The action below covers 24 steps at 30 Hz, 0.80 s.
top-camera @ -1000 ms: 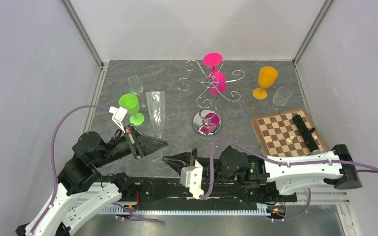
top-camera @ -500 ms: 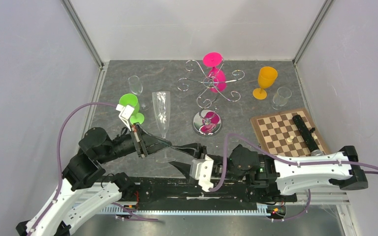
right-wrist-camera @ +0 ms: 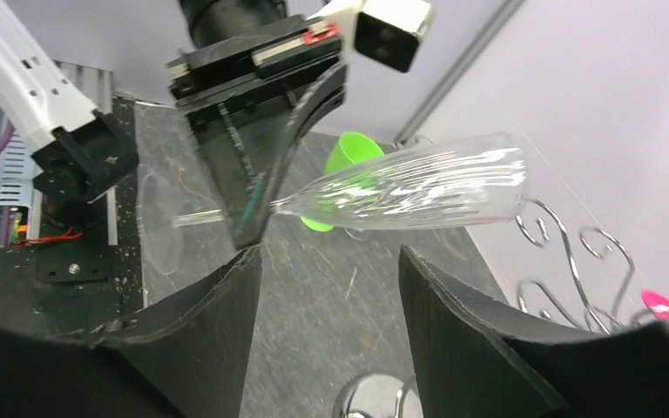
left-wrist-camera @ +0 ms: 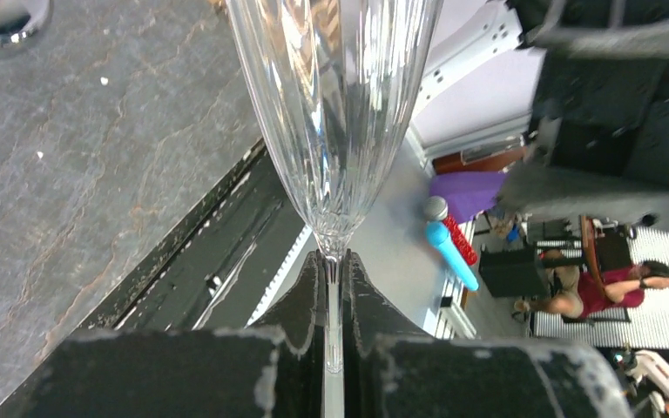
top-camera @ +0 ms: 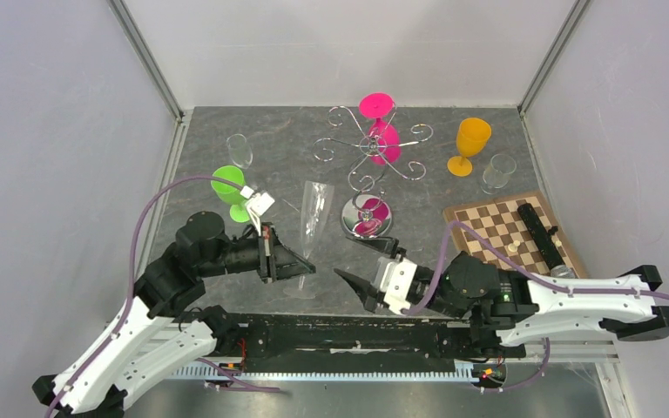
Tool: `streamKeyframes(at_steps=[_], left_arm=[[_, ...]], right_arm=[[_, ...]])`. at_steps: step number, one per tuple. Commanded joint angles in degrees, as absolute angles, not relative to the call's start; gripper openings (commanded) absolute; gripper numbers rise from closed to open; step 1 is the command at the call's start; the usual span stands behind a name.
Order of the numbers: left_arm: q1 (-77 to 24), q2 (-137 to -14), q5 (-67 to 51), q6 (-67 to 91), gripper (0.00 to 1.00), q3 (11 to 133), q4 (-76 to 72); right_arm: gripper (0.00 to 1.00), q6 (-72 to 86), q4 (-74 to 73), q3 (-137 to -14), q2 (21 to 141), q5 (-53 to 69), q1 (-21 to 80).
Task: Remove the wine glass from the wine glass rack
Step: Place the wine glass at the center of the board.
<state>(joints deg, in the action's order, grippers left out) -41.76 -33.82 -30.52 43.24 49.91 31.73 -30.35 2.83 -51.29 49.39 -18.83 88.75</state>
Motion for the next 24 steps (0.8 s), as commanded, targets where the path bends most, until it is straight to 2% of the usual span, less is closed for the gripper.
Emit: streamKeyframes(at_steps=[1, 6, 14, 18, 24], left_arm=[[-41.7, -35.8, -36.2, 35.1, 0.02, 48.9, 33.4], [-41.7, -39.5, -41.7, 28.3, 0.02, 49.5, 38.4], [-41.7, -43.1, -47.2, 20.9, 0.02, 51.2, 43.1], [-41.7, -43.2, -49.4, 19.6, 0.02, 50.7, 43.1], [-41.7, -42.2, -52.6, 19.9, 0.02, 48.8, 40.4]], right_arm=[[0.60, -25.6, -3.6, -57.9, 48.4, -28.7, 88.6], [0.52, -19.2, -17.7, -70.4, 52.8, -27.7, 84.5], [0.57, -11.1, -35.1, -89.3, 63.5, -9.1, 67.6], [0.60, -8.8, -38.0, -92.8, 64.9, -0.4, 63.0], [0.60, -5.2, -39.5, -93.8, 64.0, 11.2, 57.3]])
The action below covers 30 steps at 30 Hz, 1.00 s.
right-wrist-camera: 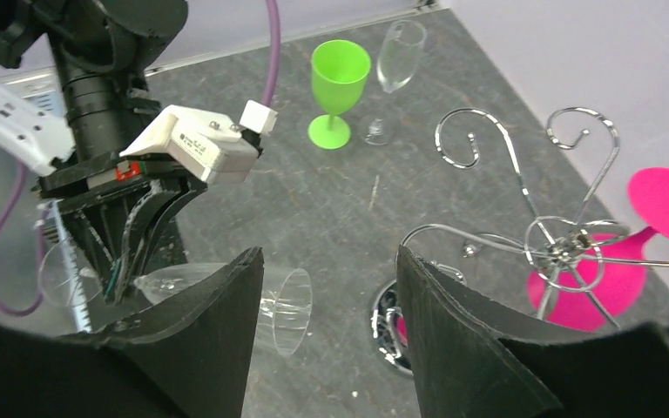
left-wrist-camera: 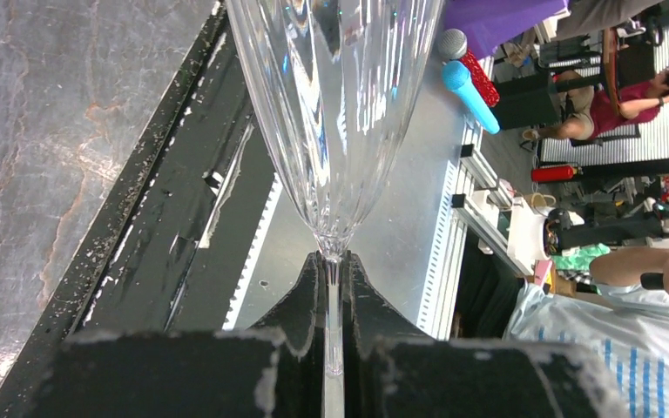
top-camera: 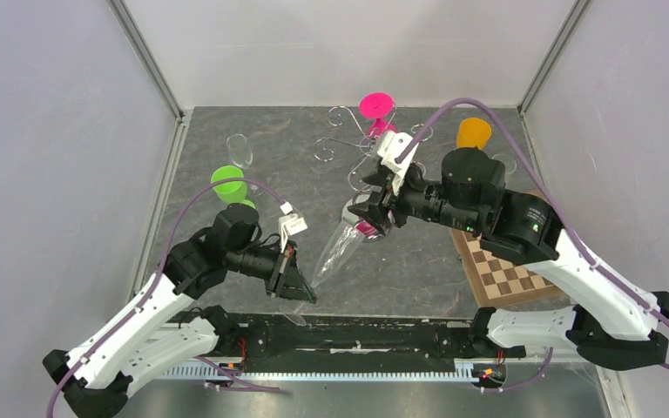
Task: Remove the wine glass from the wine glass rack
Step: Place the wine glass at the center of the board.
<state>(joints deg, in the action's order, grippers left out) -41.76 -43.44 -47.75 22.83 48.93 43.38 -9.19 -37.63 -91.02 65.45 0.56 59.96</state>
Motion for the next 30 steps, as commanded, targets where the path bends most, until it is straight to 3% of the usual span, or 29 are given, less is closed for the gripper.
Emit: streamKeyframes(at_steps=[1, 9, 30], left_arm=[[-41.7, -41.8, -53.1, 20.0, 0.02, 48.5, 39.7], [-41.7, -40.3, -57.6, 19.4, 0.02, 48.2, 37.1], [-41.7, -37.3, -61.3, 17.5, 0.02, 50.2, 35.5]], right_arm=[[0.60, -4.6, -39.5, -93.9, 63.9, 13.3, 56.5], [0.58, -0.8, -41.6, -95.4, 64.3, 26.6, 52.9], [0.59, -10.0, -48.9, -94.0, 63.3, 40.2, 52.7]])
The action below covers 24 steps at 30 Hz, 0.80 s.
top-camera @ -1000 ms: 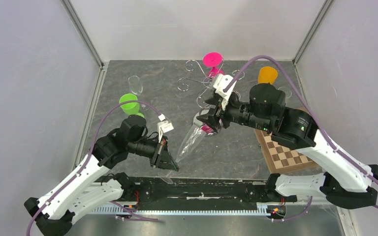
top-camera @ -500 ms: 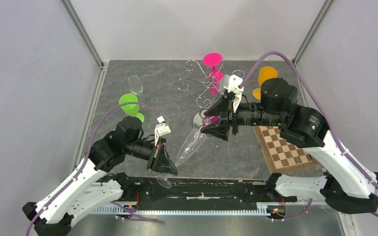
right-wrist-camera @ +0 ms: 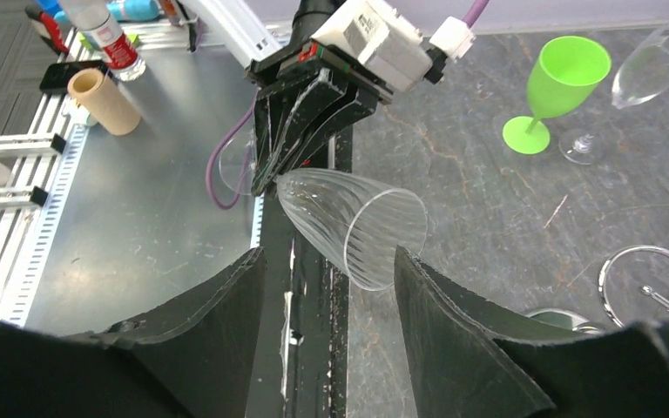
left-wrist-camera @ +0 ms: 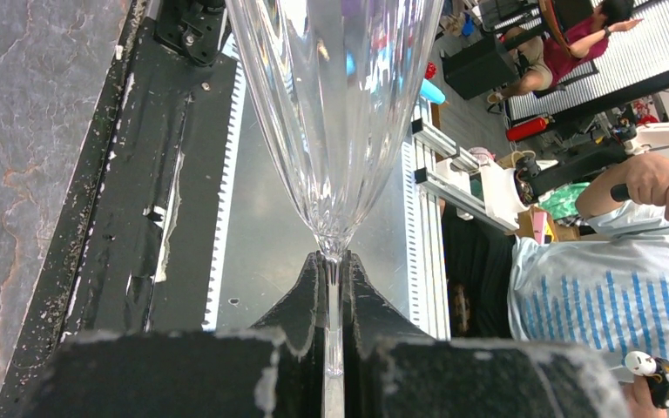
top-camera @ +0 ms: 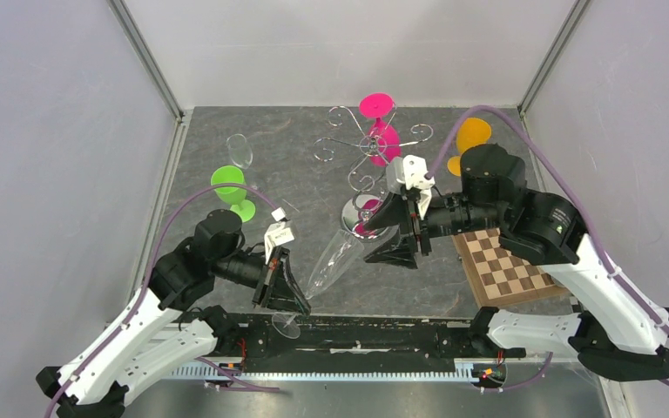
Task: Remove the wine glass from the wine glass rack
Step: Place the wine glass at the center of the board.
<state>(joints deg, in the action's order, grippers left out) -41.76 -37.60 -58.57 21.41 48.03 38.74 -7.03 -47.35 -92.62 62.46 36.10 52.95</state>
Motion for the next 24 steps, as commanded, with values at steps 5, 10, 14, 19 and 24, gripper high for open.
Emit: streamKeyframes(at_steps=[5, 10, 14, 19, 24], left_arm=[[-41.7, -36.8, -62.3, 16.7, 0.02, 51.4, 35.4], [-41.7, -36.9, -63.3, 16.4, 0.02, 51.9, 35.4], [-41.7, -36.9, -63.4, 16.1, 0.02, 51.8, 35.4], [-41.7, -37.0, -63.4, 15.9, 0.02, 51.4, 35.4], [-41.7, -37.0, -63.3, 15.5, 0.02, 51.2, 35.4]], right_arm=[[0.58, -11.5, -49.6, -93.5, 64.2, 43.8, 52.6], [0.58, -13.0, -49.6, -93.2, 65.0, 46.1, 52.6], [0.58, -14.0, -49.7, -92.8, 66.0, 48.0, 52.6], [0.55, -15.1, -49.1, -92.6, 67.0, 50.7, 52.7], [0.45, -16.0, -48.8, -92.5, 68.3, 53.1, 52.7]])
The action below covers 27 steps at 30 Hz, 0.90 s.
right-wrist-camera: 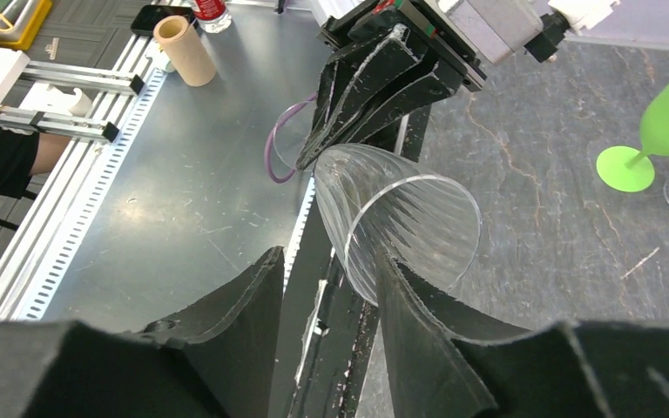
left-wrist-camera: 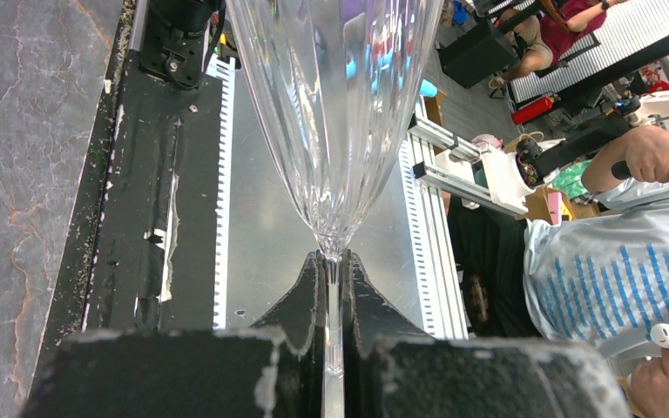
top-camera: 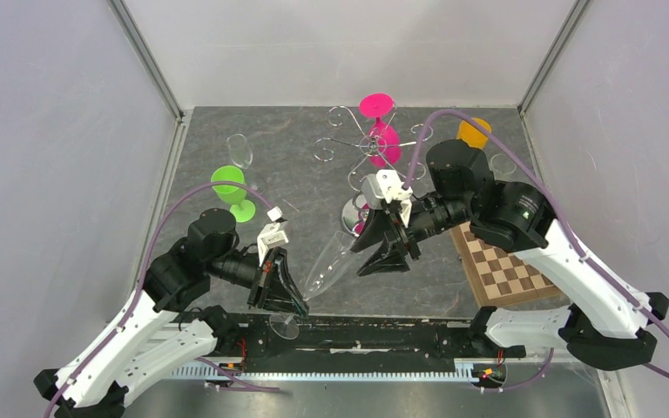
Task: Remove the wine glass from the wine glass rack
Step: Place the wine glass at the center of the board.
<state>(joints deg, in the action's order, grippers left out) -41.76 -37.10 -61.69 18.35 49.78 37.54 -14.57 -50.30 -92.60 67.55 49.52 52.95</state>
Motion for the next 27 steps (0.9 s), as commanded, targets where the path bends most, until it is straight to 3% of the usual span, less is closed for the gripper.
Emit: streamKeyframes(at_steps=[1, 14, 20, 22, 25, 27], left_arm=[[-41.7, -37.3, -63.3, 15.4, 0.02, 51.2, 35.4], [-41.8, -37.7, -61.5, 15.3, 0.02, 50.7, 35.4], [-41.7, -38.1, -60.4, 15.6, 0.03, 50.6, 35.3], [-41.8, -38.3, -59.8, 15.8, 0.14, 50.7, 35.3], [-41.7, -38.8, -59.2, 15.8, 0.44, 50.7, 35.3], [-41.8, -38.8, -58.3, 15.7, 0.51, 50.8, 35.3]], right_arm=[[0.43, -16.2, -48.8, -92.5, 68.5, 53.5, 52.6], [0.19, -15.8, -46.4, -91.5, 69.1, 54.7, 52.6], [0.00, -15.2, -45.3, -90.0, 68.7, 55.7, 52.6], [0.00, -15.1, -45.1, -89.2, 68.5, 56.0, 52.6], [0.00, -14.9, -44.4, -87.9, 67.9, 56.1, 52.7], [0.00, -14.9, -44.4, -87.2, 67.6, 55.8, 52.7]])
